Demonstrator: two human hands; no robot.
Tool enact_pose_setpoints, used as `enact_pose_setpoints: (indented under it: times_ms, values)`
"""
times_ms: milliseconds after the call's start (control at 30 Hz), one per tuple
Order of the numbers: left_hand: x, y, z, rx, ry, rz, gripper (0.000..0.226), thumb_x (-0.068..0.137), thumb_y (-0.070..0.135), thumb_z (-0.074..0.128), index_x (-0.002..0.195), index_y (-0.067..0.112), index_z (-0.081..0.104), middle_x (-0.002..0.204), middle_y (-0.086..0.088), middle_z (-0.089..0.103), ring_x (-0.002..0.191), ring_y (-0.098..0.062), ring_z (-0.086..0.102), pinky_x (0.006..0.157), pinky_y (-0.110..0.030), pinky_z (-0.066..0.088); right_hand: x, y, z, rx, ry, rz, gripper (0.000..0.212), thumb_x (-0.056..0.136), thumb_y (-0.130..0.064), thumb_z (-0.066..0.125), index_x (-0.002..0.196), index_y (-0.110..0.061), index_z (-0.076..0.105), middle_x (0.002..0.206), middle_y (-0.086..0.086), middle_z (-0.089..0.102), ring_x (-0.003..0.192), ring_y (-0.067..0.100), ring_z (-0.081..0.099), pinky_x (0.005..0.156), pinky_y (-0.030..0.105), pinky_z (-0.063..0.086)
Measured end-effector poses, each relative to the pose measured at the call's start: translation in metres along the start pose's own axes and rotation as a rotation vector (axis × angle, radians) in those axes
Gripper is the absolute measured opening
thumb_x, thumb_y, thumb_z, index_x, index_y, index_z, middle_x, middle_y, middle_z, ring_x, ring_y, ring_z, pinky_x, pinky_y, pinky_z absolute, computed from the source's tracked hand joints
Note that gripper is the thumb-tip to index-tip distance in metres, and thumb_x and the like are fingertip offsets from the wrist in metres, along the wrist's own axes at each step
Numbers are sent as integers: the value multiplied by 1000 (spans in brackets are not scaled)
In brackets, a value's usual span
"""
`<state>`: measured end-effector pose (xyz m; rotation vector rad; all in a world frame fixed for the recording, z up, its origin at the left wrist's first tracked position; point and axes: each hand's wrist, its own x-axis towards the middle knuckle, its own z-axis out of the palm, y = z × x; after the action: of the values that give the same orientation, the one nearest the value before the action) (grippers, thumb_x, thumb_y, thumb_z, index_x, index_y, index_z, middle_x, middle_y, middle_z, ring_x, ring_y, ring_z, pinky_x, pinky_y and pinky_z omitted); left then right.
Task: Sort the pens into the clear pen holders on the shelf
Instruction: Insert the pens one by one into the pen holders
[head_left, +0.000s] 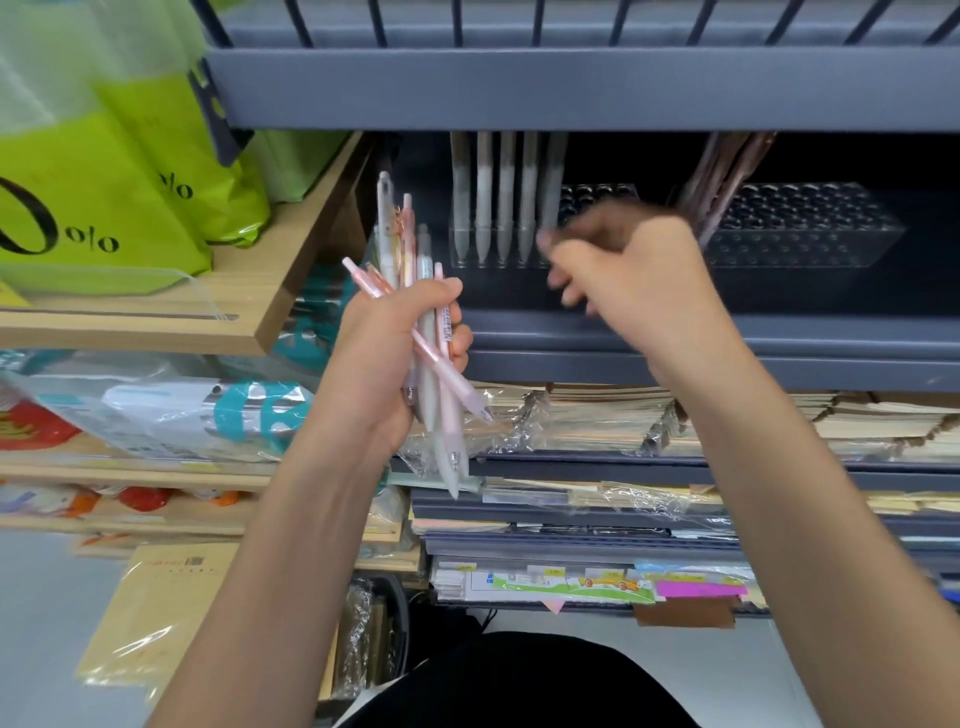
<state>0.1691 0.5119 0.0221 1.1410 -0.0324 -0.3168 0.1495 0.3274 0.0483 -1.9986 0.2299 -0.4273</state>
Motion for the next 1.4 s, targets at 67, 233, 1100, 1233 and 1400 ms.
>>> enact_pose_setpoints:
  times_ms: [67, 233, 1100, 1233, 1400]
  values:
    - [0, -2, 5, 12, 32, 49, 19, 84, 10, 67, 93, 6, 51, 64, -3, 53, 49, -16, 52, 47, -25, 44, -38, -1, -4, 121, -279, 57, 25, 82, -40, 72, 73, -16, 69, 67, 2, 72, 54, 12, 65, 47, 23, 47]
    - [3, -12, 28, -49, 113, 68, 18, 84, 6, 65, 88, 9, 48, 59, -2, 54, 47, -16, 51, 46, -25, 42, -79, -1, -3, 315, -345, 178, 20, 80, -28, 78, 85, -9, 71, 72, 13, 72, 57, 17, 64, 50, 27, 51]
    - [4, -40, 62, -97, 163, 52, 17, 88, 8, 62, 88, 12, 46, 58, 1, 52, 47, -13, 48, 44, -24, 41, -83, 78, -118, 853, -59, 295, 30, 87, -16, 62, 115, -10, 70, 92, 7, 74, 78, 15, 70, 65, 22, 55]
    - [0, -43, 68, -82, 149, 49, 17, 89, 8, 62, 88, 12, 46, 58, 2, 52, 47, -14, 48, 44, -24, 41, -58, 73, -137, 645, 6, 221, 14, 87, -17, 66, 100, -13, 71, 102, 13, 75, 95, 24, 73, 69, 24, 57]
    - [-4, -48, 75, -57, 133, 40, 15, 89, 9, 63, 89, 14, 49, 58, 3, 53, 47, -13, 48, 44, -24, 42, 6, 66, -153, 306, 249, 111, 4, 85, -9, 70, 85, -12, 69, 77, -1, 76, 70, 13, 72, 57, 22, 54]
